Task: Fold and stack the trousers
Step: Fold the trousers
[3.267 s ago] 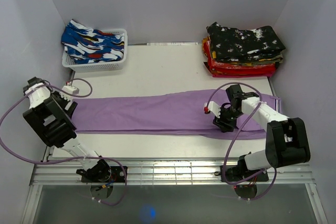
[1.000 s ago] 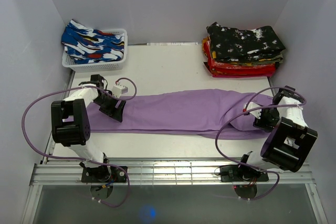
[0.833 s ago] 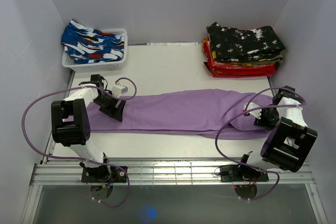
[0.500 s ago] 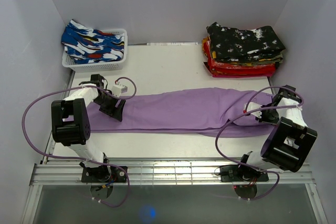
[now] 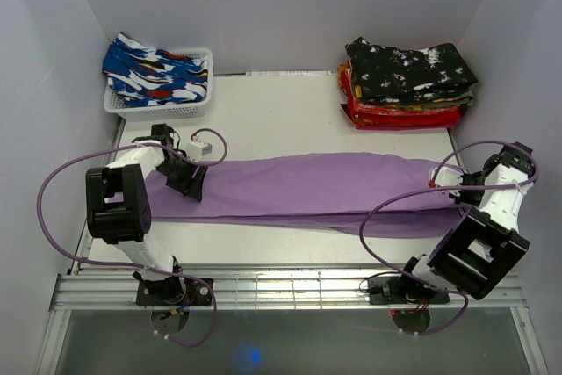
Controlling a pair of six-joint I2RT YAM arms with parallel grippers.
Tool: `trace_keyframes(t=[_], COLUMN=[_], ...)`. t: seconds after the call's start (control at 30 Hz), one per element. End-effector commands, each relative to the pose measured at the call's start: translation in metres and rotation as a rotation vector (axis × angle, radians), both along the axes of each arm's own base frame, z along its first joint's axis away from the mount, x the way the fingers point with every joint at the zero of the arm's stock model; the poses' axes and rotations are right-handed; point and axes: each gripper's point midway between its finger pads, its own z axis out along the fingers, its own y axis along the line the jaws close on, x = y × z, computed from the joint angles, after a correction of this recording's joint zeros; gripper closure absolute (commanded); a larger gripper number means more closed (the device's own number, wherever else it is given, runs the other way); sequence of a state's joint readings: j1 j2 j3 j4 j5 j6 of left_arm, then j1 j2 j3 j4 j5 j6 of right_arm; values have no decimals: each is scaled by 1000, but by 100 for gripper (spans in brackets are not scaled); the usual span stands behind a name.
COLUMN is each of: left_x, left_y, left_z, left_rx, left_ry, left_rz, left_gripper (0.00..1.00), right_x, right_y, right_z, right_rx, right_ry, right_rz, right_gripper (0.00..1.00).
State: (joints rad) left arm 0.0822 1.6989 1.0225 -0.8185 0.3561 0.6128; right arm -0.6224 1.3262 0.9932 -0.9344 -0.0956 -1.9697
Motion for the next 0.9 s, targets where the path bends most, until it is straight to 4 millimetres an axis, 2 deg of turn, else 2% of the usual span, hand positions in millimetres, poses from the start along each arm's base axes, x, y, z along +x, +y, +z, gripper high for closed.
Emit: trace_keyframes(t=[0.0,0.1,0.17,0.23,0.33,0.37,0.4,0.43,0.47,0.5,0.53,0.57,0.67,0.7,0.73,0.8,0.87], left_x=[-15,-16,-14,-13,-11,-4,-5,0,6,7,10,16,19,18,13,11,9], left_y=[26,29,31,32,33,31,23,18,12,-2,-11,-18,-48,-53,-75,-93,-120], left_z=[-41,-41,-41,-40,-37,-32,-26,-14,-3,11,24,45,79,83,86,88,86], left_rx=[111,119,127,130,128,120,75,43,10,-71,-106,-124,-178,-185,-195,-208,-217], left_ry=[89,96,95,97,100,80,80,46,7,-18,-55,-131,-247,-255,-260,-277,-305], left_rz=[21,29,31,28,28,21,8,-6,-33,-56,-80,-111,-200,-203,-265,-271,-321], left_gripper=[32,34,35,37,38,37,32,30,29,28,27,27,27,27,27,29,32], right_x=[-29,-38,-43,-47,-53,-58,-59,-58,-57,-54,-47,-44,-36,-34,-36,-40,-42], right_y=[-6,-15,-16,-13,-6,0,3,8,11,14,21,23,28,27,30,35,40], right_z=[3,-10,-27,-46,-60,-65,-62,-60,-52,-44,-37,-21,-1,8,11,18,15], right_rx=[-20,-38,-32,-30,-28,-10,-3,23,47,69,115,142,228,255,287,362,388], right_ry=[73,106,129,144,157,168,162,148,142,123,87,72,39,50,68,117,132], right_rz=[110,99,92,97,115,117,117,103,96,84,72,32,-87,-127,-165,-262,-304], right_gripper=[92,92,92,92,92,88,82,64,56,49,36,31,26,26,26,27,31])
